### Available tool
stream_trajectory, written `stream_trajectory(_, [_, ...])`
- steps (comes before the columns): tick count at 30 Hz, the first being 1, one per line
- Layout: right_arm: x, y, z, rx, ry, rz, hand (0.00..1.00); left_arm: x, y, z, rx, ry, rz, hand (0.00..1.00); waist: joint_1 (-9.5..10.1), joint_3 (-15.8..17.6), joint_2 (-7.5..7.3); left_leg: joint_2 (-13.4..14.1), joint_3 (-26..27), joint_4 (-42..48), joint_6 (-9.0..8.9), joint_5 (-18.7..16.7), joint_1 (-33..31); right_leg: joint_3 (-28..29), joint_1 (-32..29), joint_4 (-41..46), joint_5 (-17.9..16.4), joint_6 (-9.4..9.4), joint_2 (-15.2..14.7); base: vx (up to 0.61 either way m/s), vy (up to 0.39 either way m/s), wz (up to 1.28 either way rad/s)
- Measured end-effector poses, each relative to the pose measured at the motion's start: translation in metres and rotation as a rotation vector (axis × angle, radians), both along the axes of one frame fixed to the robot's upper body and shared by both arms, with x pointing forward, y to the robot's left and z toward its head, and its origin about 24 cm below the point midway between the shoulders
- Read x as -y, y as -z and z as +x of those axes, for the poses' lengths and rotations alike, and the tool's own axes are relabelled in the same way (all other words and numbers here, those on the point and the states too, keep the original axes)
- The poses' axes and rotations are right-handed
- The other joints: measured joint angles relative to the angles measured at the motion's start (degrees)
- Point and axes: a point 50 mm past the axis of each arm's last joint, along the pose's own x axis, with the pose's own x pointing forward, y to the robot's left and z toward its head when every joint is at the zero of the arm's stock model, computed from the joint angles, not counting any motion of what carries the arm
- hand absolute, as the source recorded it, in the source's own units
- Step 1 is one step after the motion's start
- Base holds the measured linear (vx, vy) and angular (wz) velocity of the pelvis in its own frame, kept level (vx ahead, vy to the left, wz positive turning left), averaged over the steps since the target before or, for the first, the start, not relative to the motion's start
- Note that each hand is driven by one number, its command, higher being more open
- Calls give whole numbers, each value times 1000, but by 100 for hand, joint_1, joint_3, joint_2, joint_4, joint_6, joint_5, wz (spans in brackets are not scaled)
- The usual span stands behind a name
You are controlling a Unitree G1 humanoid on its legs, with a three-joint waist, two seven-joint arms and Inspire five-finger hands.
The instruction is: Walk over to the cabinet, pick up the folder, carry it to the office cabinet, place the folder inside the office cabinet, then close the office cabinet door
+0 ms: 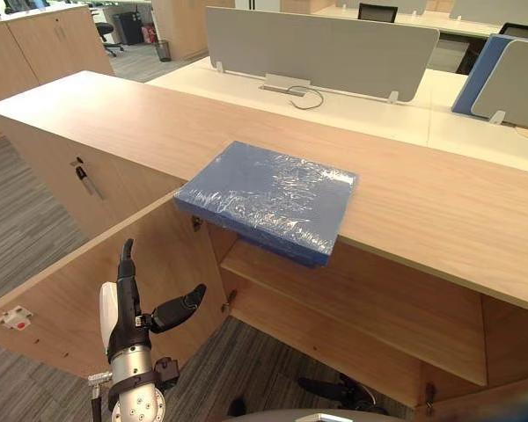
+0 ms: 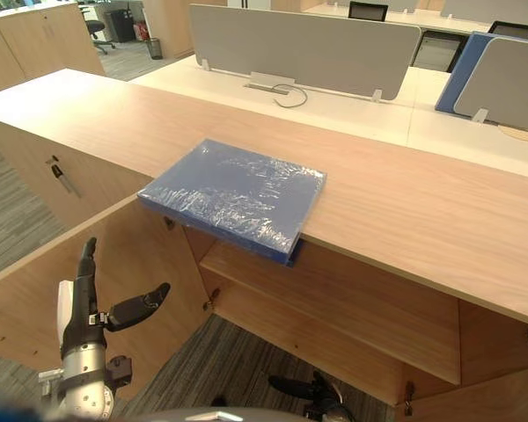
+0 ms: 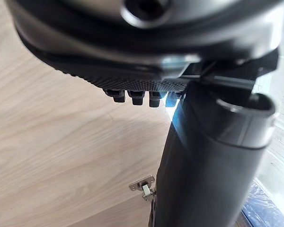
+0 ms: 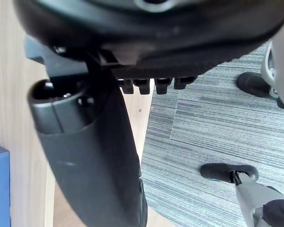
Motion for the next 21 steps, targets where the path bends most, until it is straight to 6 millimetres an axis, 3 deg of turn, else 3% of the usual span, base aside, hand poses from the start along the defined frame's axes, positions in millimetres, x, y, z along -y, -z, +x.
stream_trajectory(6, [-5,0,1,1,-53,-8,100,0,-12,2,-9,-39,215,100,-6,-6,1,-15,-27,-24,-8,-11,-14,-31,4,0,-1,0,-10,-29,-7,3])
stream_trajectory(12, [-7,0,1,4,-75,-37,100,5,-70,16,278,-39,521,100,-17,-70,36,-40,-146,-26,16,31,-116,-128,-29,-36,-1,0,12,-38,-17,9])
stream_trajectory(15, [-7,1,-1,-5,-74,-38,100,4,-80,21,341,-35,624,100,-18,-138,52,-33,-139,-24,2,41,-188,-70,-81,-107,1,1,84,-9,-21,-2])
stream_trajectory(21, [-1,3,-3,-26,-71,-51,100,2,-81,23,334,6,701,100,-16,-142,54,68,-63,-19,-16,44,-204,130,-168,-126,-32,-61,199,-12,-42,-9])
